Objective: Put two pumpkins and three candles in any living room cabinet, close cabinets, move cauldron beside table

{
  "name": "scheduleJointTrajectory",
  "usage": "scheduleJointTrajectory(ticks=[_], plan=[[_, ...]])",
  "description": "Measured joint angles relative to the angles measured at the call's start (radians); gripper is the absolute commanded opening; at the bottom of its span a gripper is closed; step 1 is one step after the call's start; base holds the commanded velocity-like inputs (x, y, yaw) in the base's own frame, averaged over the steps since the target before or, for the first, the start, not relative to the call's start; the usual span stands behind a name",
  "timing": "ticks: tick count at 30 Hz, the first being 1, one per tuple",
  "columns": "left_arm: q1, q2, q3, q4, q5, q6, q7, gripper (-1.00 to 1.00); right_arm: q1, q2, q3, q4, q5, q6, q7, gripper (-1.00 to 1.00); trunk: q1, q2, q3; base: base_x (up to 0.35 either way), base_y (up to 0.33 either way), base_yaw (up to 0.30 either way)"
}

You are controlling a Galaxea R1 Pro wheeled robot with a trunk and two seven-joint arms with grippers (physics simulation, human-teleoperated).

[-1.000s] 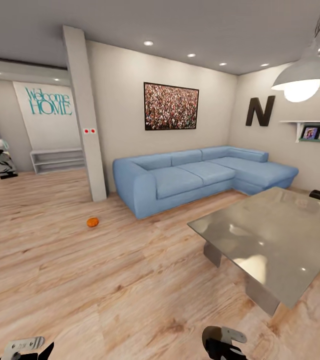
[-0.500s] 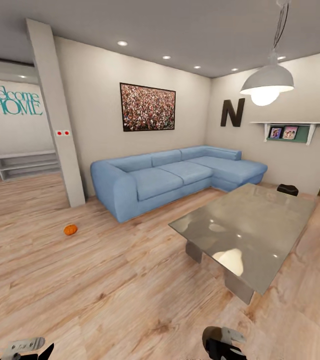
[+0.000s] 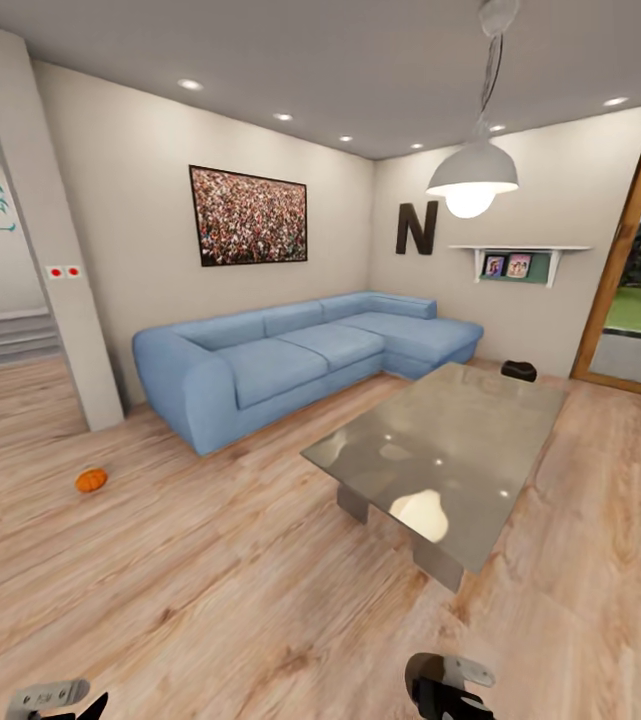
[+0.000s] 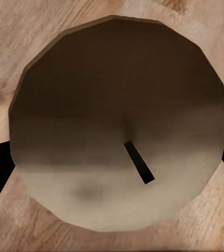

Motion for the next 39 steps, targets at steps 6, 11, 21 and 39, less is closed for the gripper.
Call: scheduleJointTrajectory(ticks=[6,11,21,39], plan=[[0.000,0.000,0.000,0.000,0.000,0.000,0.000,1.00,0.000,0.000,0.000,0.000,0.001,0.000,0.000,-1.00,-0.023,0.042,0.019,0.000,0.000,-0.274],[0.000,0.000,0.000,0.000,0.000,0.000,0.000,1.00,0.000,0.000,0.000,0.000,0.000,0.000,0.000,-1.00,-0.042,0.077,0.034,0.000,0.000,-0.274],[0.000,0.000,0.000,0.000,0.000,0.000,0.000,1.00,0.000,0.000,-0.001,0.000,0.000,0.000,0.000,-1.00,-0.061,0.112,0.050,0.000,0.000,-0.274],[0.000,0.000,0.000,0.001,0.000,0.000,0.000,1.00,0.000,0.001,0.000,-0.001,0.002,-0.002,0.000,-1.00,-0.069,0.126,0.056,-0.039,0.014,-0.144]])
